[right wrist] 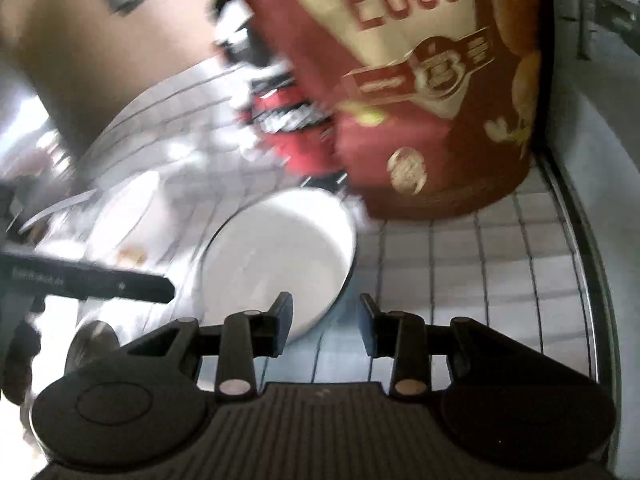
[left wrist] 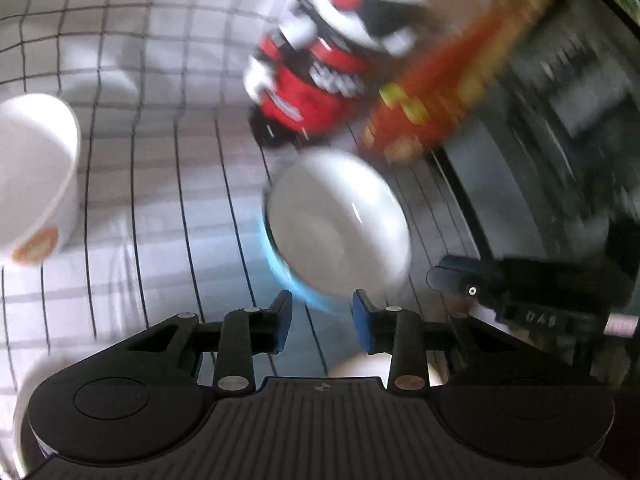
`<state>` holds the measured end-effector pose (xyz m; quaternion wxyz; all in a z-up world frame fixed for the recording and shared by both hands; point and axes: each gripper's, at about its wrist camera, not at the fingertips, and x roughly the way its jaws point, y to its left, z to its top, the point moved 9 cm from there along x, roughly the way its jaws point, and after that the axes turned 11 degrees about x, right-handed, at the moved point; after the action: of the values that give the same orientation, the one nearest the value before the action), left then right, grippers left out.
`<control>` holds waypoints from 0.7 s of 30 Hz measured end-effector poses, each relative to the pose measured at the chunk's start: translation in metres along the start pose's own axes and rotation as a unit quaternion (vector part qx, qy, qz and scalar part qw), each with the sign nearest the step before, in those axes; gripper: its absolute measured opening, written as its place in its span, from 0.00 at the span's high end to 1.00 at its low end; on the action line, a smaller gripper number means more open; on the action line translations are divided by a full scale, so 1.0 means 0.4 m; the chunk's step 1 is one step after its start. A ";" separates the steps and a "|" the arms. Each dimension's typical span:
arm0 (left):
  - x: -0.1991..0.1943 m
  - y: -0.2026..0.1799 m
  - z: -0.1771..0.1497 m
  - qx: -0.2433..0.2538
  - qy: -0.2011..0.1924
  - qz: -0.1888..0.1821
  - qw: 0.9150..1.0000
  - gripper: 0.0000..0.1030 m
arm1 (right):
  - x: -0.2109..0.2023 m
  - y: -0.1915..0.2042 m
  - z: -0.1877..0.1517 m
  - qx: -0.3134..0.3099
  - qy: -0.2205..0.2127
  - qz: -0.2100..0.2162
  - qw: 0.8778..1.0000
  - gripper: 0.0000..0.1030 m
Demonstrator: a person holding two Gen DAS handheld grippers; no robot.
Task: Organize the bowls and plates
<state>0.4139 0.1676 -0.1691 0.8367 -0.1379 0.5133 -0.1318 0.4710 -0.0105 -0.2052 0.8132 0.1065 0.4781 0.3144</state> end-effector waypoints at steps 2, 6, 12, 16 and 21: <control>-0.007 -0.018 -0.044 0.015 0.020 0.016 1.000 0.64 | -0.031 0.002 -0.058 -0.012 0.033 0.014 0.999 0.66; -0.001 -0.035 -0.099 0.030 0.033 0.048 0.998 0.64 | -0.056 -0.005 -0.162 -0.013 0.074 0.020 0.997 0.64; 0.032 -0.034 -0.129 0.039 0.058 0.083 0.994 0.64 | -0.018 -0.001 -0.282 0.012 0.128 0.037 0.991 0.62; 0.059 -0.032 -0.145 0.024 0.071 0.070 0.995 0.65 | 0.008 0.019 -0.313 0.039 0.147 0.067 0.986 0.62; 0.065 -0.028 -0.153 -0.008 0.070 0.051 0.996 0.71 | 0.033 0.031 -0.307 0.039 0.149 0.065 0.986 0.61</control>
<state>0.3696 0.1420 -0.2130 0.8031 -0.1085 0.5784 -0.0938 0.3669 -0.0085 -0.2724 0.7056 0.1209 0.5983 0.3600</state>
